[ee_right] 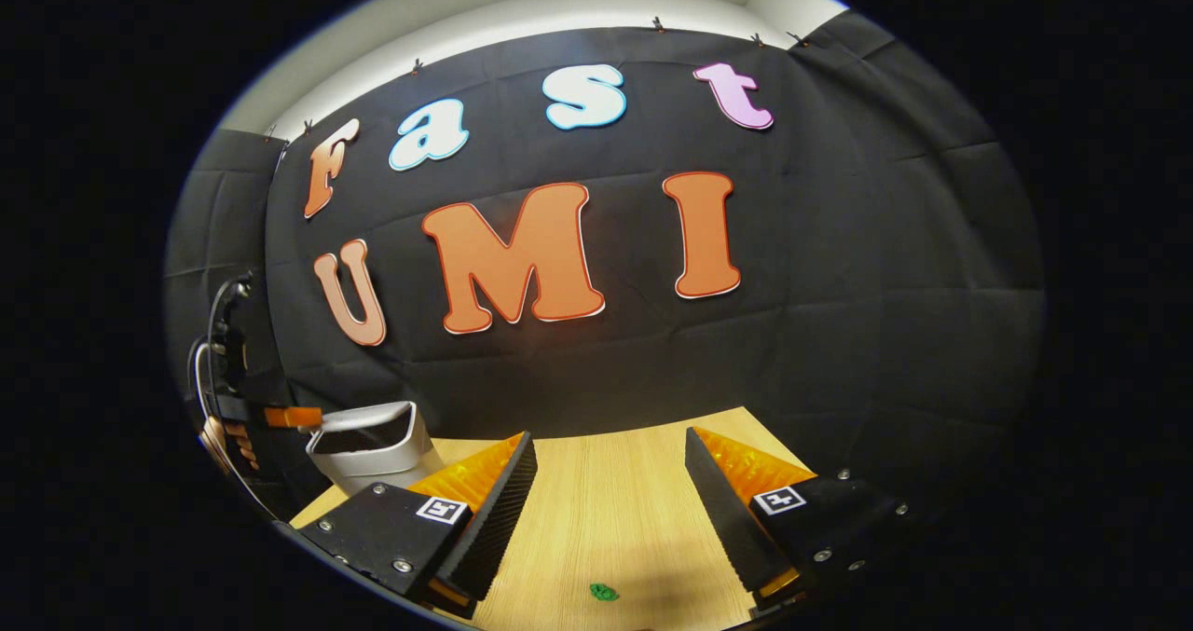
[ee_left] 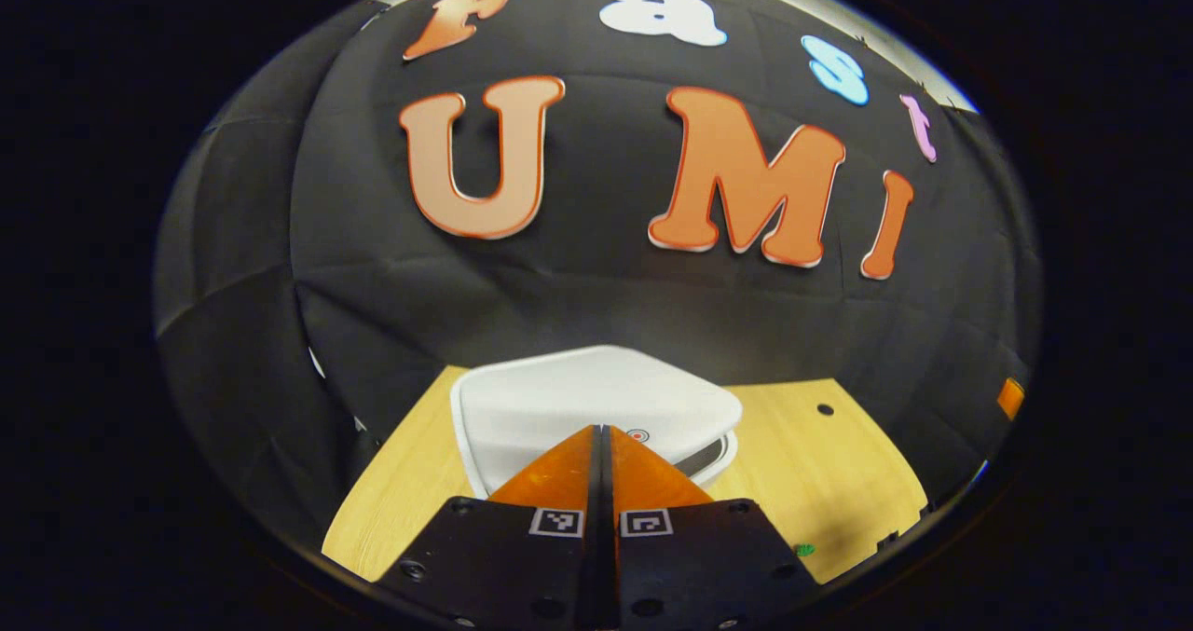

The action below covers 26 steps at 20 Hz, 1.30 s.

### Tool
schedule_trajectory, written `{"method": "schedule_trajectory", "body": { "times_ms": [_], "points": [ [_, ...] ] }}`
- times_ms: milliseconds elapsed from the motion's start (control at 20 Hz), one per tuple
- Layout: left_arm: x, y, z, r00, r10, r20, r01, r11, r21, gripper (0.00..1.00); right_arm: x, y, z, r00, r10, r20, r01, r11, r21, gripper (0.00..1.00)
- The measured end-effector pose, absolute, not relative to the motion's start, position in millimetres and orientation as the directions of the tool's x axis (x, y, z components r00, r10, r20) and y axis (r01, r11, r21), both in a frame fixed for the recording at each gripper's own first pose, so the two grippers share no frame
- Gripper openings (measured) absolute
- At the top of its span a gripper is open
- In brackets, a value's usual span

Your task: Press the lid of the desktop garbage bin to open it, pick up the crumpled paper on the desktop and throw it into the bin, then pick up the pop can on the desktop and drop it into the bin, and finally close the garbage bin lid.

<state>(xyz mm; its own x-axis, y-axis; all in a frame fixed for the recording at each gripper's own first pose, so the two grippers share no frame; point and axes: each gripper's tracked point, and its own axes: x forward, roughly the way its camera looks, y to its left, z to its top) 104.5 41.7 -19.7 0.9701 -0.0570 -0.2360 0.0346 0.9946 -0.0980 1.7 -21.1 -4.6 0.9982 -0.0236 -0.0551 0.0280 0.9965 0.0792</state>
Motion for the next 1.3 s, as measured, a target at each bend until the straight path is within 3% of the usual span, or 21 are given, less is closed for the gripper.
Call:
{"method": "schedule_trajectory", "body": {
  "times_ms": [100, 150, 400, 850, 1000, 1050, 1100, 1200, 1300],
  "points": [
    [84.7, 39.4, 5.3, 0.984, -0.066, -0.163, 0.046, 0.991, -0.122, 0.00, 0.7, -18.7, -1.5, 0.999, -0.023, -0.047, 0.026, 0.998, 0.065, 1.00],
    [77.4, 37.0, 12.8, 0.987, -0.070, -0.147, 0.051, 0.990, -0.129, 0.00, 0.0, -16.4, 0.4, 0.999, -0.017, -0.040, 0.019, 0.998, 0.060, 0.95],
    [48.0, 29.8, 32.7, 0.995, -0.066, -0.072, 0.059, 0.993, -0.099, 0.00, -4.2, -11.8, 7.8, 1.000, -0.015, -0.018, 0.015, 1.000, 0.000, 0.95],
    [30.2, 21.2, 32.1, 0.995, -0.080, -0.067, 0.070, 0.989, -0.132, 0.00, -12.9, -14.6, 6.8, 1.000, -0.019, -0.022, 0.020, 0.999, 0.042, 0.95],
    [27.3, 27.7, 25.6, 0.996, -0.035, -0.084, 0.027, 0.995, -0.095, 0.00, -11.0, -12.8, 7.7, 1.000, -0.010, -0.022, 0.011, 0.999, 0.048, 0.95],
    [26.2, 30.5, 25.8, 0.996, -0.017, -0.083, 0.011, 0.997, -0.071, 0.01, -10.9, -11.3, 8.4, 1.000, -0.006, -0.022, 0.007, 0.999, 0.048, 1.00],
    [24.7, 28.1, 26.0, 0.997, -0.018, -0.081, 0.013, 0.998, -0.061, 0.01, -9.1, -8.8, 8.4, 1.000, -0.002, -0.022, 0.003, 0.999, 0.044, 0.95],
    [22.7, 20.6, 26.0, 0.996, -0.030, -0.081, 0.024, 0.996, -0.082, 0.07, -8.2, -5.0, 5.5, 1.000, 0.011, -0.027, -0.010, 0.999, 0.038, 1.00],
    [20.6, 14.6, 24.9, 0.996, -0.046, -0.073, 0.039, 0.995, -0.094, 0.12, -7.2, -1.1, 4.0, 0.999, 0.019, -0.031, -0.018, 0.999, 0.046, 0.95]
  ]
}}
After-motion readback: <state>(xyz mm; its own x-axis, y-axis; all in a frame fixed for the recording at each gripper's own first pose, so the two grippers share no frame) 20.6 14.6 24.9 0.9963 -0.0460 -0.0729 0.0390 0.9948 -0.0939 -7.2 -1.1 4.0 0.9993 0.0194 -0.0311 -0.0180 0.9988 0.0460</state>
